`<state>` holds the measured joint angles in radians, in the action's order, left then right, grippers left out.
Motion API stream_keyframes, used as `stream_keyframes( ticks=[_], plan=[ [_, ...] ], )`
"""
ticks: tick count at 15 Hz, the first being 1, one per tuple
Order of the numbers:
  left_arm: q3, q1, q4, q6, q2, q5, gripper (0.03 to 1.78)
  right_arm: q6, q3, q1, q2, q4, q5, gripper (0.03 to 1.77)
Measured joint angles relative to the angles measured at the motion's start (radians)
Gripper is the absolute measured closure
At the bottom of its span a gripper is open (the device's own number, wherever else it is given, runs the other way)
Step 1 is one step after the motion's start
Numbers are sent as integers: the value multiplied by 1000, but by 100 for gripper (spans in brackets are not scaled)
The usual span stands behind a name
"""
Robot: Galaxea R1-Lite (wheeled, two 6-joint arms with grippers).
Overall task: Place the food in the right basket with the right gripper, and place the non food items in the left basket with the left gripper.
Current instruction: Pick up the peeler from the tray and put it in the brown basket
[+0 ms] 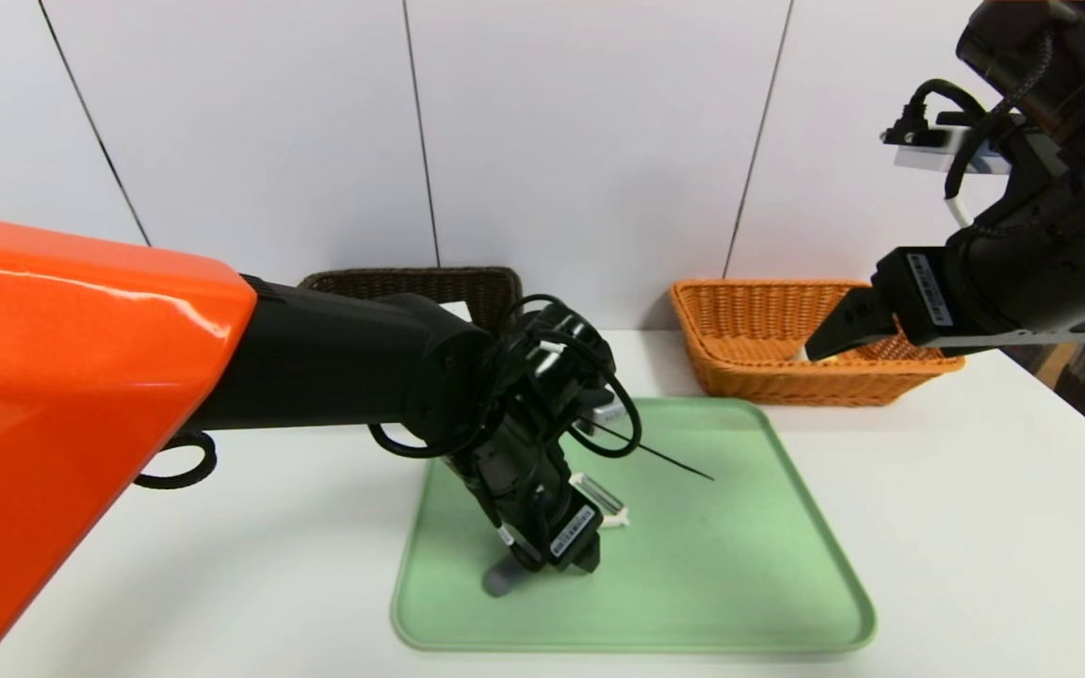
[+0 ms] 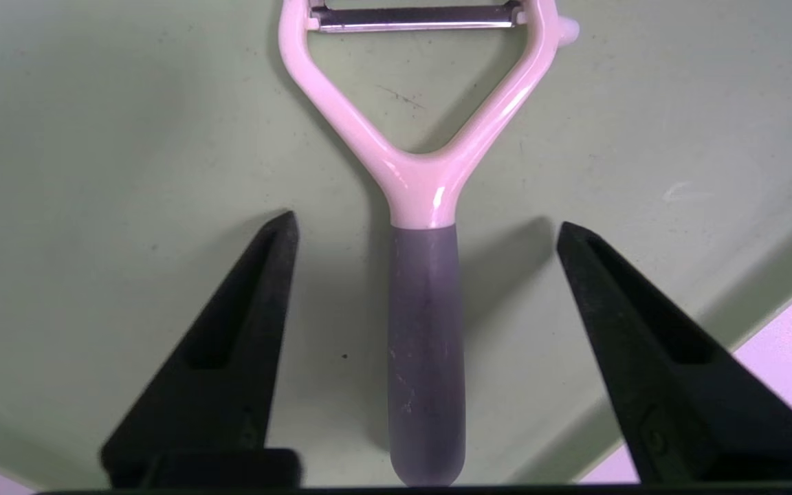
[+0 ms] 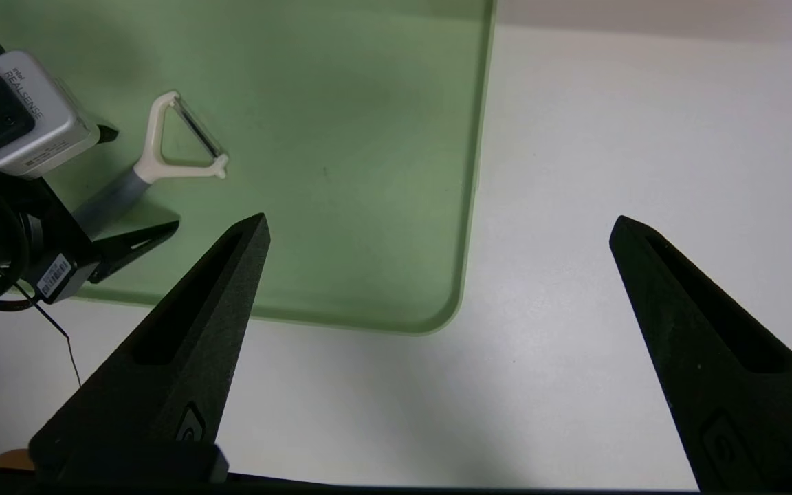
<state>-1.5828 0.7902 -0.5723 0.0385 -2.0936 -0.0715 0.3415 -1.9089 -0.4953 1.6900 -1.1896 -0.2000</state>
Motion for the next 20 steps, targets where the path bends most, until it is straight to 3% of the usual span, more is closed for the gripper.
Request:
stream_keyframes(
  ticks=[5, 6, 20],
  plan=[
    [0, 0, -1, -1, 0, -1, 118, 0, 0, 0, 0, 0, 0, 9],
    [0, 0, -1, -1, 0, 0, 160, 0, 0, 0, -1, 0, 0, 9],
    [-79, 3, -30, -26, 79, -1, 160, 5, 7, 0, -6, 0, 0, 9]
  ],
)
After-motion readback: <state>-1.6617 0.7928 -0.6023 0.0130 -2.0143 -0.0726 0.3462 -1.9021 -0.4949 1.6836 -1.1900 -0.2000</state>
